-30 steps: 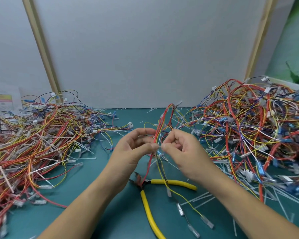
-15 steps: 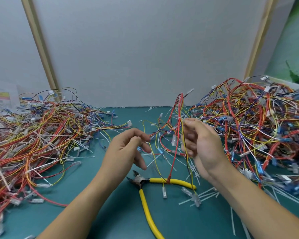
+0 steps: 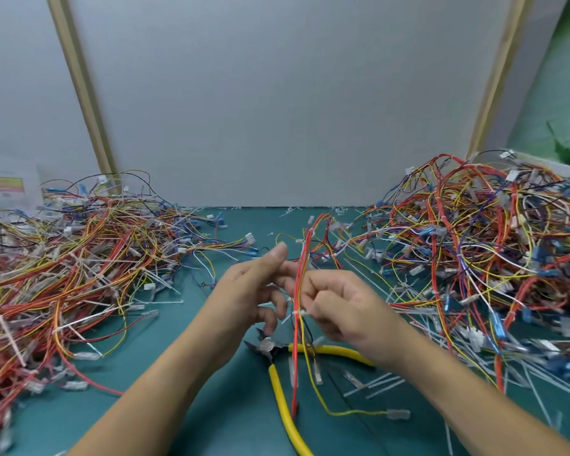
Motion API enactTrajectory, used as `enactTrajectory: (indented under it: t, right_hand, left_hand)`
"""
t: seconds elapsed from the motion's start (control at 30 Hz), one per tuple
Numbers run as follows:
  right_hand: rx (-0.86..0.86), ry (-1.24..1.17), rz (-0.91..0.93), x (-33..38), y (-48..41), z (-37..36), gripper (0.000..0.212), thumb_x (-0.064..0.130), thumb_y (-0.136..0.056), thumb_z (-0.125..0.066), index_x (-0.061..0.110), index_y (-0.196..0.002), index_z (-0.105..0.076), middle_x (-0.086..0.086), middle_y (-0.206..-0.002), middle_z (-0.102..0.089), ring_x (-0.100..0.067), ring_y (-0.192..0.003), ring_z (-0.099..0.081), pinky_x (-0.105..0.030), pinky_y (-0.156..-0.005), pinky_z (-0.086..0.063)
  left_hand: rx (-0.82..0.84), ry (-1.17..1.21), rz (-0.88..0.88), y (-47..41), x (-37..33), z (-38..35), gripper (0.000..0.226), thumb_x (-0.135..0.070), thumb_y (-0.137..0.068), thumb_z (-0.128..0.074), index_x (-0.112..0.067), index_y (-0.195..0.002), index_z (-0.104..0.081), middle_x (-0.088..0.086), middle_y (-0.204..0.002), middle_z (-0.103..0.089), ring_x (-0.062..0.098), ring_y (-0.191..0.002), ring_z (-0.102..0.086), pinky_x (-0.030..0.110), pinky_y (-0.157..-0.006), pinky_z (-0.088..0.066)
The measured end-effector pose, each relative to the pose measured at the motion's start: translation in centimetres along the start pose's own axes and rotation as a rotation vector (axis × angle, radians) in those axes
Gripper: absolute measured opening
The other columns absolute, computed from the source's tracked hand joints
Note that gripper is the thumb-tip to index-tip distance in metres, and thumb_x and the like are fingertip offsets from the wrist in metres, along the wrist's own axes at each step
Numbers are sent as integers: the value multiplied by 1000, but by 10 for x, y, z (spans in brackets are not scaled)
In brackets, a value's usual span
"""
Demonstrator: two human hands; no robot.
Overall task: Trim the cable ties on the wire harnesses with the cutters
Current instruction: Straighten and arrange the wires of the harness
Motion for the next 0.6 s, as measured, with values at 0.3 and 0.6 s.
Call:
enactTrajectory:
  t: [0.3,0.6]
  right_hand:
    - [-211,330,44,-2,0,21,15,21,-76,-51,12,-63,-52,6,-56,-42,-9,-55,-40,-34,-55,-36]
    - [-504,194,31,-4,3,44,21,30,-88,-55,26,-102,-70,8,-101,-73,-16,-97,-66,-42,-88,-54]
  left_hand:
    - [-4,-57,-148,5,-12,0,25,-23,-85,-68,-8,-105,-73,-1,-72,-59,10,-54,-49,21,-46,-42]
    - [135,128,-151,8,-13,-12,27,-13,-89,-61,-5,-113,-72,7,-81,-67,16,-74,-62,23,-69,-52]
Point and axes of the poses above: each hand's wrist, its own y-axis away from the middle knuckle, its own z-axis out of the back of the hand, x = y × z, the point moved 8 cm from there along -y, towards the middle knuckle
